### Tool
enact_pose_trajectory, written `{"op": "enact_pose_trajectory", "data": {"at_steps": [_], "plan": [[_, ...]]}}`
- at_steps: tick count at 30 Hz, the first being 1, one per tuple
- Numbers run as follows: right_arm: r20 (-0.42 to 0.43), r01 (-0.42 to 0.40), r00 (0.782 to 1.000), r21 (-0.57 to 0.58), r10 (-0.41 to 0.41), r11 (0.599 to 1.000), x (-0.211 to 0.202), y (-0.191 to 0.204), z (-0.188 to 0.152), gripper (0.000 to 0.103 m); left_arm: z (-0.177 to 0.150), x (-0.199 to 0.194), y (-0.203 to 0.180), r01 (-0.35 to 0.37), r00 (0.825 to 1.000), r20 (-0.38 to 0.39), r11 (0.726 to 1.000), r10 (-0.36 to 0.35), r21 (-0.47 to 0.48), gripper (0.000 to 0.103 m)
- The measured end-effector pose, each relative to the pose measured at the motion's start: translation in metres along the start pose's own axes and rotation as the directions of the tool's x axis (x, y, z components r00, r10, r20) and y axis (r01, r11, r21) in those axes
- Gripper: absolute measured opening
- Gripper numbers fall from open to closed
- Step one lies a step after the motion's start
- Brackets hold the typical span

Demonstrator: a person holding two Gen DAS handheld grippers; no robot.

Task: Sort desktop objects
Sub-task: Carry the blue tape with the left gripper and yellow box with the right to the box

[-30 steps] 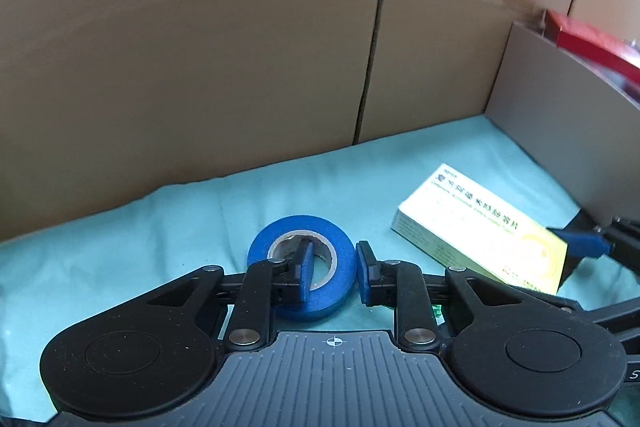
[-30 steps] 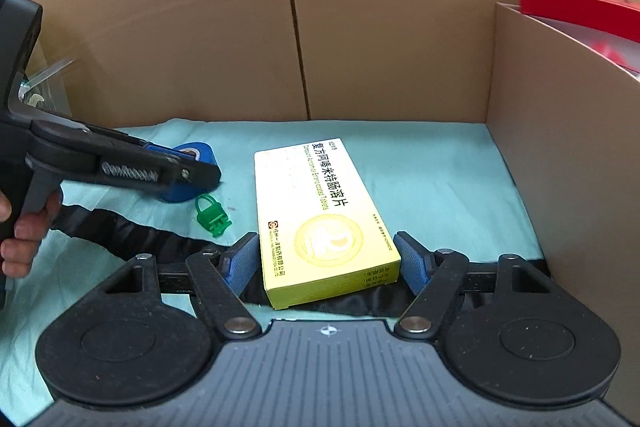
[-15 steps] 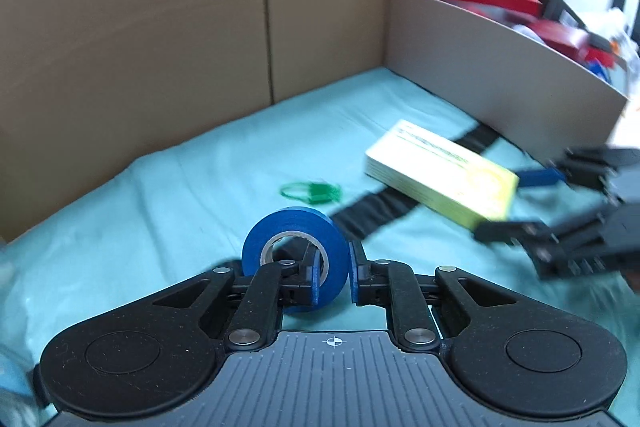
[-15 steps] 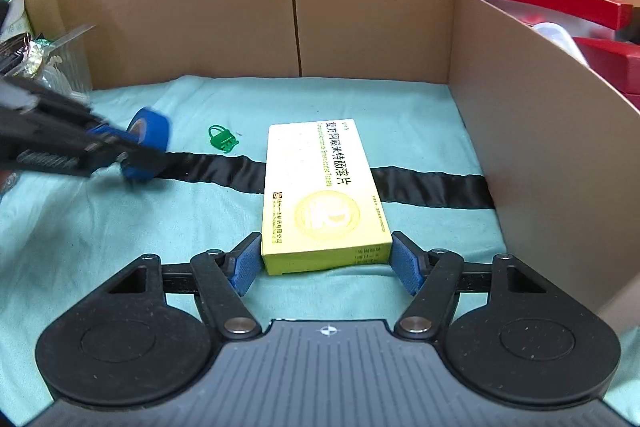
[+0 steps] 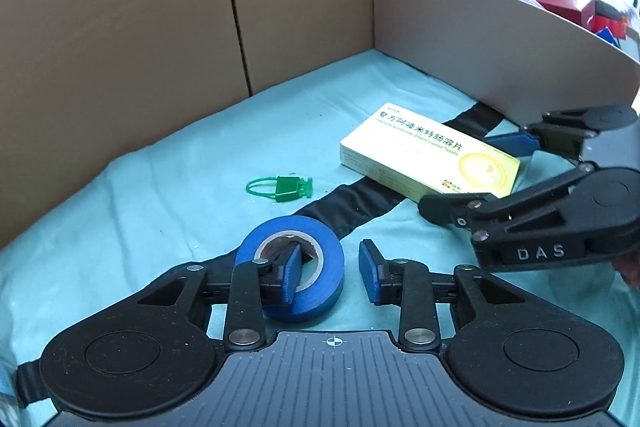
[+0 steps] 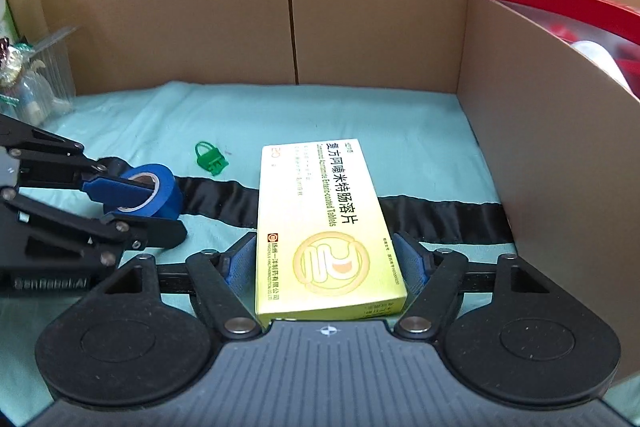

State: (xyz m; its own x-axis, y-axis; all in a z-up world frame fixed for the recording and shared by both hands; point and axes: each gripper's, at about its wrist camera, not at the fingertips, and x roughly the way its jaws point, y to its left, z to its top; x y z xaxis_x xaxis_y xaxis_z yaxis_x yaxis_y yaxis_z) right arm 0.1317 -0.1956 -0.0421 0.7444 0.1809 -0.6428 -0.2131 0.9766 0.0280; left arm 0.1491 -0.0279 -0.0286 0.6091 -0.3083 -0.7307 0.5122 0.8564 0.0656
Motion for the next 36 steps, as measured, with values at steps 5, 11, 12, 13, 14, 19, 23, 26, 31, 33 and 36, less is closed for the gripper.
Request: {"op": "enact_pose_trajectory", "data": {"at_steps": [5,11,12,13,14,19,23,26,31,33,36], "plan": [[-0.015,0.0,1.0,-0.012,0.0,1.0,-0.011,0.006,-0.005,0.073,0.0,-0.003,-0.001,-0.041,0.999,-0.008,0.999,0.041,-0.012,0.018],[-0.019,-0.002,1.0,-0.005,0.002,1.0,-0.027,0.011,-0.017,0.073,-0.005,-0.005,-0.007,-0.082,0.996,0.021,0.996,0.083,-0.04,0.027],[-0.019,-0.003,1.0,-0.005,0.003,1.0,-0.03,0.012,-0.018,0.073,-0.004,-0.005,-0.009,-0.097,0.995,0.02,0.995,0.097,-0.037,0.019],[-0.018,-0.001,1.0,-0.005,0.001,1.0,-0.033,0.012,-0.02,0.073,-0.004,-0.007,-0.011,-0.1,0.995,0.017,0.994,0.101,-0.037,0.017],[-0.016,0.0,1.0,-0.004,0.0,1.0,-0.037,0.012,-0.022,0.073,-0.004,-0.008,-0.011,-0.094,0.995,0.015,0.995,0.095,-0.042,0.017],[0.008,-0.004,1.0,-0.004,0.004,1.0,-0.055,0.015,-0.025,0.072,-0.007,-0.019,-0.021,-0.07,0.997,0.015,0.996,0.071,-0.049,0.013],[0.033,-0.007,0.999,-0.015,0.007,1.0,-0.071,0.017,-0.027,0.071,-0.01,-0.028,-0.034,-0.065,0.998,0.021,0.997,0.066,-0.033,0.011],[0.059,-0.012,0.998,-0.017,0.013,1.0,-0.085,0.016,-0.03,0.071,-0.009,-0.038,-0.041,-0.025,0.999,0.035,0.999,0.027,-0.046,0.01],[0.121,-0.021,0.992,-0.006,0.022,1.0,-0.114,0.009,-0.033,0.071,-0.005,-0.056,-0.055,0.005,0.997,0.08,0.999,-0.002,-0.038,0.01],[0.151,-0.028,0.988,0.002,0.027,1.0,-0.127,0.006,-0.032,0.071,0.0,-0.065,-0.061,0.026,0.994,0.108,0.999,-0.022,-0.036,0.01],[0.2,-0.025,0.98,0.004,0.023,1.0,-0.146,0.002,-0.03,0.071,0.011,-0.081,-0.071,0.054,0.987,0.155,0.998,-0.049,-0.028,0.01]]}}
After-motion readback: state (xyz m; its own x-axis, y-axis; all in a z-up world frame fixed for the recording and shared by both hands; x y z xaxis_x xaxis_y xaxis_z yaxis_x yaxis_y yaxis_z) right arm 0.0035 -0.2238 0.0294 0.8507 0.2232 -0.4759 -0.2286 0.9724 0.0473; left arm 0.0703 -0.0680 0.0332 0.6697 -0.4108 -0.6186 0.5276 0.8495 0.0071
